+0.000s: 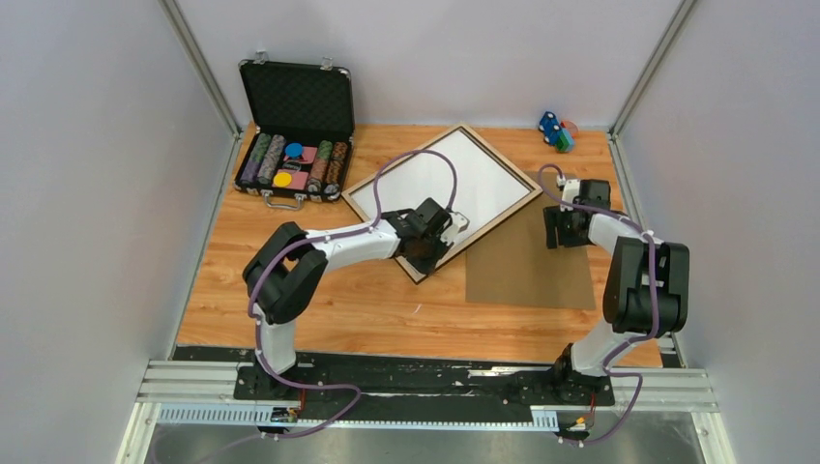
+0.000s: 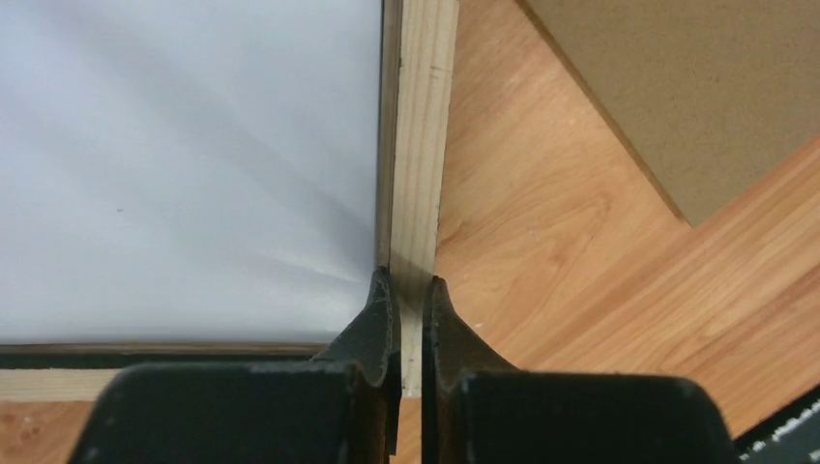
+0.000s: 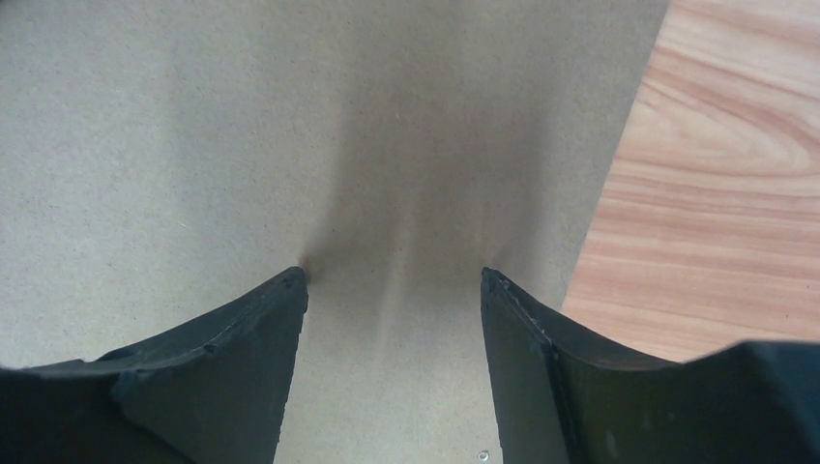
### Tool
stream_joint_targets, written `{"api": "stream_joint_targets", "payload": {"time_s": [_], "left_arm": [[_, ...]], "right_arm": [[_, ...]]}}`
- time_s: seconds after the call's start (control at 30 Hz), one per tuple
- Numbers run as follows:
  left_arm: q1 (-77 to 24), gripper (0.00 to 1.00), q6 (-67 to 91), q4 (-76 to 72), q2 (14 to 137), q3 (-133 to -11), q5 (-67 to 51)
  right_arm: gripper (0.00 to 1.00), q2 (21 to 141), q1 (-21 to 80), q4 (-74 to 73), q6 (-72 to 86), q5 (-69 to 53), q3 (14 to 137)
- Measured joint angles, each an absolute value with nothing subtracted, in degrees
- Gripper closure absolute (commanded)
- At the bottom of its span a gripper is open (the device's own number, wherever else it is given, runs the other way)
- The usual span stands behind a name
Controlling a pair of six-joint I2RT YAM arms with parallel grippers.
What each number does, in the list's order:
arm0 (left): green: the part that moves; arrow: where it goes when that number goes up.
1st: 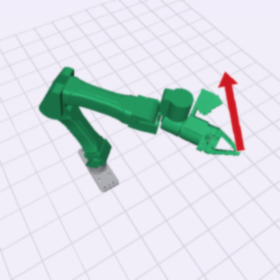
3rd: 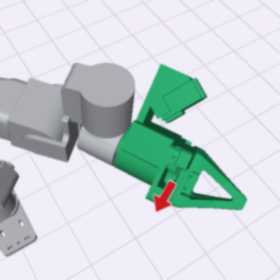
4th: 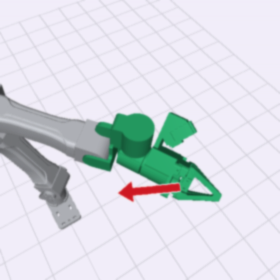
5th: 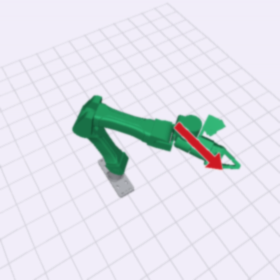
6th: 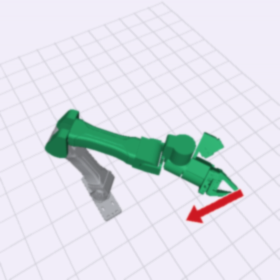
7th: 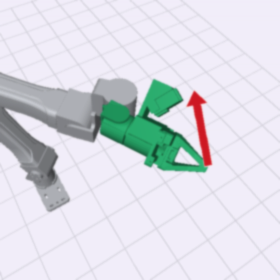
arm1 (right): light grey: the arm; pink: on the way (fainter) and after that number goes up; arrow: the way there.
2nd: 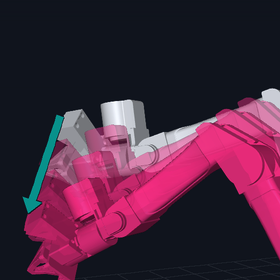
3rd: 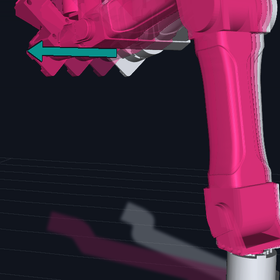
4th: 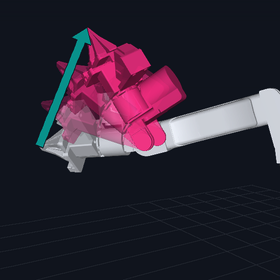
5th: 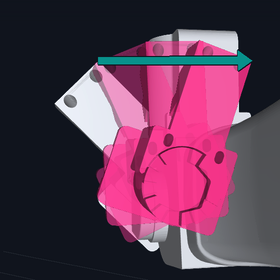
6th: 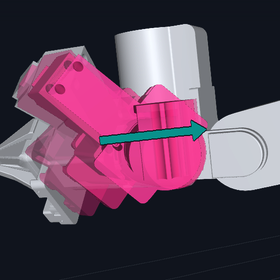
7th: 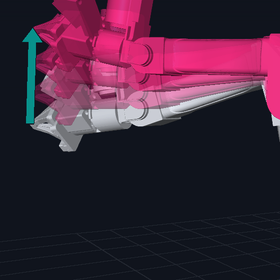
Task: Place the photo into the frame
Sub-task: Adjust the photo frame at the center of the board.
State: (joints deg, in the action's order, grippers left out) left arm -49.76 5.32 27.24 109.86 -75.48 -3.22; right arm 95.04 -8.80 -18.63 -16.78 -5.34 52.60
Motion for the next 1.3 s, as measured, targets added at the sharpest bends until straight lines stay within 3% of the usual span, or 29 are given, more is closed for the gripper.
{"api": "stream_joint_targets", "payload": {"time_s": [0.3, 0.83, 1.3], "left_arm": [[-47.57, 1.00, 14.04, 22.22, 106.72, -69.97, -9.69], [-51.13, 1.00, 45.93, 15.27, 111.63, -71.29, -21.10], [-44.95, 1.00, 50.52, 12.67, 111.66, -68.60, -21.10]], "right_arm": [[0.35, 96.12, -9.96, -25.28, -16.60, -6.02, 55.79], [0.35, 97.10, -10.37, -27.66, -16.56, -6.15, 57.49], [0.35, 97.21, -10.37, -27.81, -16.58, -6.33, 57.60]]}}
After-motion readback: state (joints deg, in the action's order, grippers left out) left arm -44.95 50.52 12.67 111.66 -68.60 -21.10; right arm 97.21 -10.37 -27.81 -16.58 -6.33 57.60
